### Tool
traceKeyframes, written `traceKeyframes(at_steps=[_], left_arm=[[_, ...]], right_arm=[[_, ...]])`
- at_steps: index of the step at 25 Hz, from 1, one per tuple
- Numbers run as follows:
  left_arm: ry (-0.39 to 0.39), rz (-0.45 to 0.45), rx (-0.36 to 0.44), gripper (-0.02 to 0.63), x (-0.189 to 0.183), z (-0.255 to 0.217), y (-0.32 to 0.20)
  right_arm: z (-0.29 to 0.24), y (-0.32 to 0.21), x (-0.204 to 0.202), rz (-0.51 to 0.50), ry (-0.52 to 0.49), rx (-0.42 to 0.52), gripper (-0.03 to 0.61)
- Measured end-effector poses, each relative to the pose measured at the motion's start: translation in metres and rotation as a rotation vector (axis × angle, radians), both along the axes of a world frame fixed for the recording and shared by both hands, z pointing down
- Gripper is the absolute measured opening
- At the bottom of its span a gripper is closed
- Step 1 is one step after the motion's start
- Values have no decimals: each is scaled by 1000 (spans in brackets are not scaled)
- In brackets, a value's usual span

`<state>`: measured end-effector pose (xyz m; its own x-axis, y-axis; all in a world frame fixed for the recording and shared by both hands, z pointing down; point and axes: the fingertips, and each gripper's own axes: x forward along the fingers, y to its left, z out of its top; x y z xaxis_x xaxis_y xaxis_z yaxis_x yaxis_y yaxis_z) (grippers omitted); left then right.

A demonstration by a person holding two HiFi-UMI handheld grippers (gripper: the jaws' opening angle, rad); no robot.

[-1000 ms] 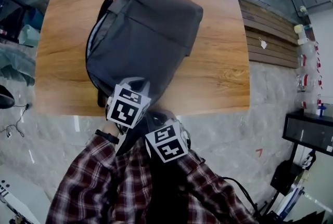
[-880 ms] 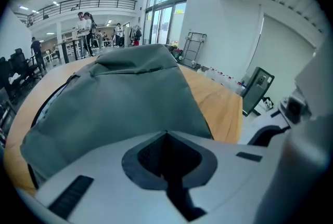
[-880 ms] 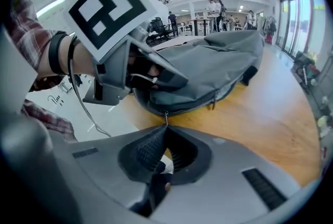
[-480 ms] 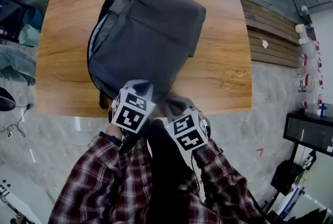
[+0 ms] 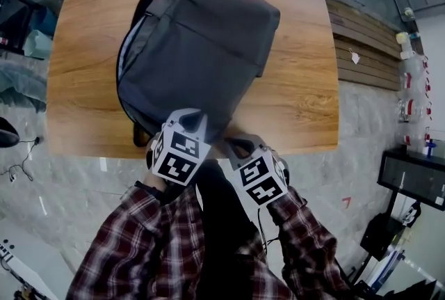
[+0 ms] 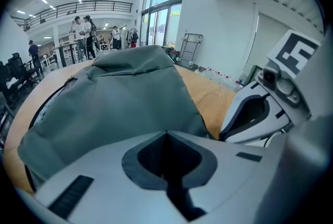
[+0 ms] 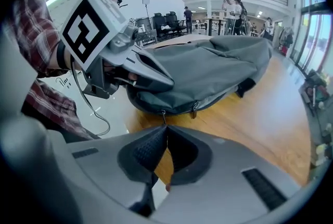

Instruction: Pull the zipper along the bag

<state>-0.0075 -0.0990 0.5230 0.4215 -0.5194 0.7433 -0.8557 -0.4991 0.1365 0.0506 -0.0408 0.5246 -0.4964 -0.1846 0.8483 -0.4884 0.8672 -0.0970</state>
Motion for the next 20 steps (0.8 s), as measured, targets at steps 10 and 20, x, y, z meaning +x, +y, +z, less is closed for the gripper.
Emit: traceKeyframes(at_steps=[10, 20], left_arm=[[15, 3, 9, 8, 4, -2, 1], [72, -35, 55, 8, 3, -24, -3]], right_arm=[[12, -40, 21, 180, -12, -26, 17], [-15, -39, 31, 266, -97, 2, 20]])
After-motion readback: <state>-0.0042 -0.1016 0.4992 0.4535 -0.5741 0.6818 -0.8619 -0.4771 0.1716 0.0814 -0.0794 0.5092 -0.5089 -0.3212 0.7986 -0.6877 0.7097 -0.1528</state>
